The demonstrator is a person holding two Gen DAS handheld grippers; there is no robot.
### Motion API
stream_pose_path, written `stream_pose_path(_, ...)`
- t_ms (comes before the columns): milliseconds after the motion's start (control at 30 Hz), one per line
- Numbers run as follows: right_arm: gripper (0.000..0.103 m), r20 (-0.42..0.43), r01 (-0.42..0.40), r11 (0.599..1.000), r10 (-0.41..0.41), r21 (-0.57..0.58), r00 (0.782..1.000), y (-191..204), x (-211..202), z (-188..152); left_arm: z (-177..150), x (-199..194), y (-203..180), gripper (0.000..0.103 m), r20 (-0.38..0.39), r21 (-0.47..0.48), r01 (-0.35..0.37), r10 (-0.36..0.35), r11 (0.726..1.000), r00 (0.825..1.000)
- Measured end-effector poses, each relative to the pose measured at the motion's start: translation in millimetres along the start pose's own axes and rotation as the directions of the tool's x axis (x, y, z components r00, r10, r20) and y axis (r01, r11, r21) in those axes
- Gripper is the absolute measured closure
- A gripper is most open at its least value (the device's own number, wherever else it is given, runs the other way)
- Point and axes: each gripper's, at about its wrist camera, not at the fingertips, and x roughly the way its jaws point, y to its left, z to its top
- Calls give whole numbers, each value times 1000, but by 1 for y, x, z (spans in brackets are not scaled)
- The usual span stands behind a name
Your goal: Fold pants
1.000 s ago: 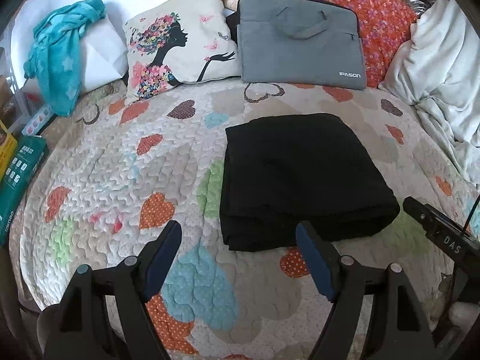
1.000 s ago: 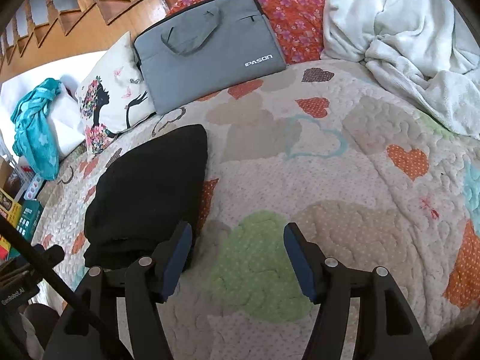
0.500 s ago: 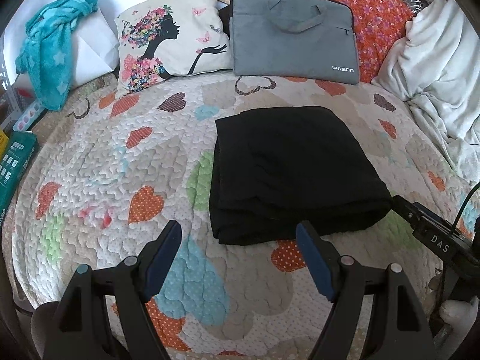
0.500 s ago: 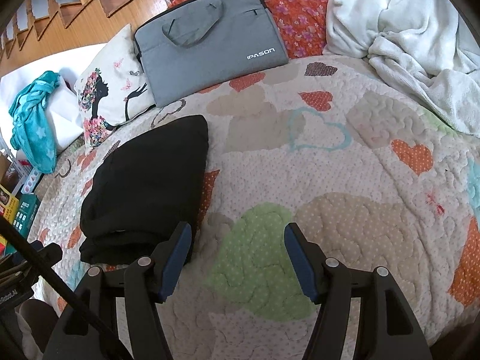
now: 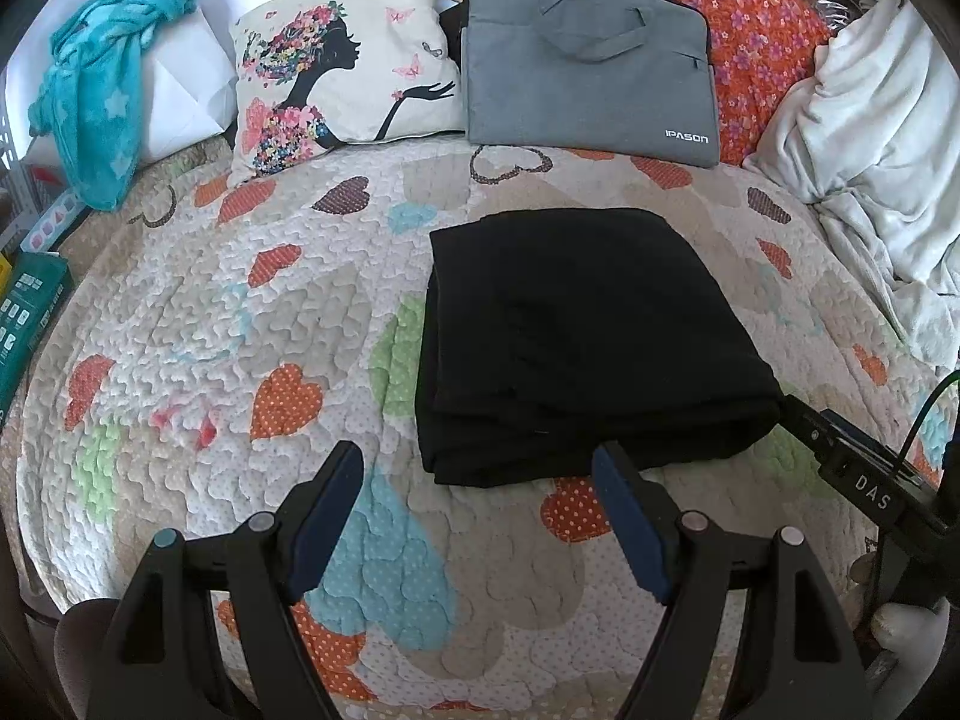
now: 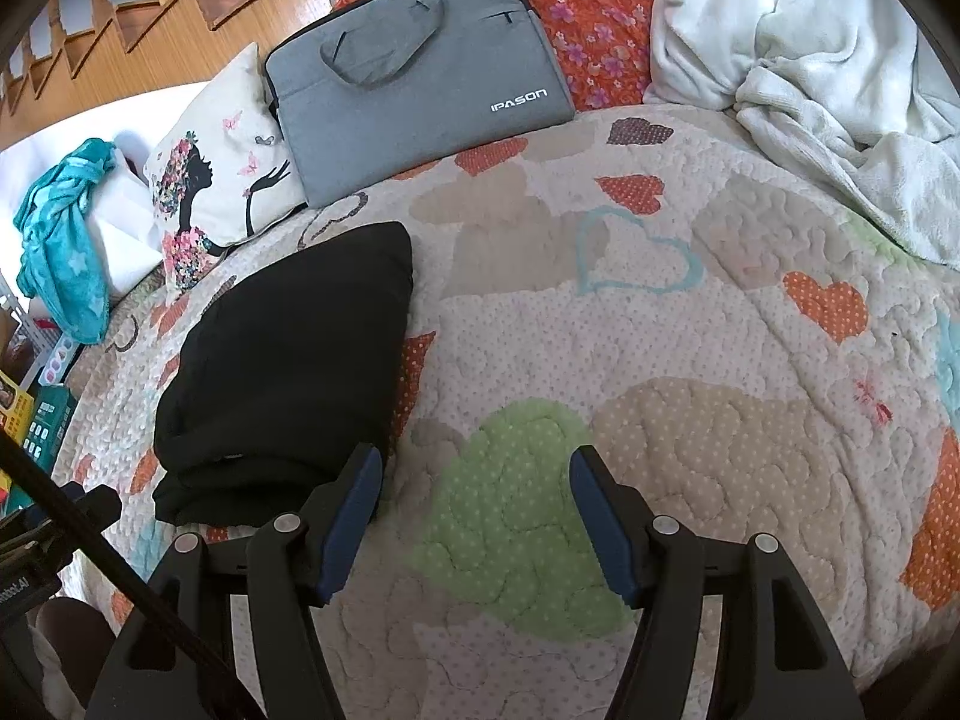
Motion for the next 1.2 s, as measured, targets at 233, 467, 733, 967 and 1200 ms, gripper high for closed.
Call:
stream_pose_path(233,32,-7,5,1000,-5,-6,1000,-1,3,0,0,1,3,25,-5,-17,12,-12,1000,1000)
stream_pose_path(467,32,-11,9,1000,-9,-10,1000,-1,5,-1,0,1,4,25,-13,-26,21,-21,999,1000)
stream_pose_path(733,31,-15,13,1000,-14,-16,1000,0,6,-1,0,3,7,25,-23,-39,34,-35,999,999)
stream_pose_path(967,31,-11,24,999,-24,-22,1000,1,4,-2,5,1,17,25,-14,-86,90,-92,992,996)
stream_pose_path(1200,25,12,-70,994,71,-84,997,23,-29,41,45,41,60,25,-81,-260,270,-300,927,951)
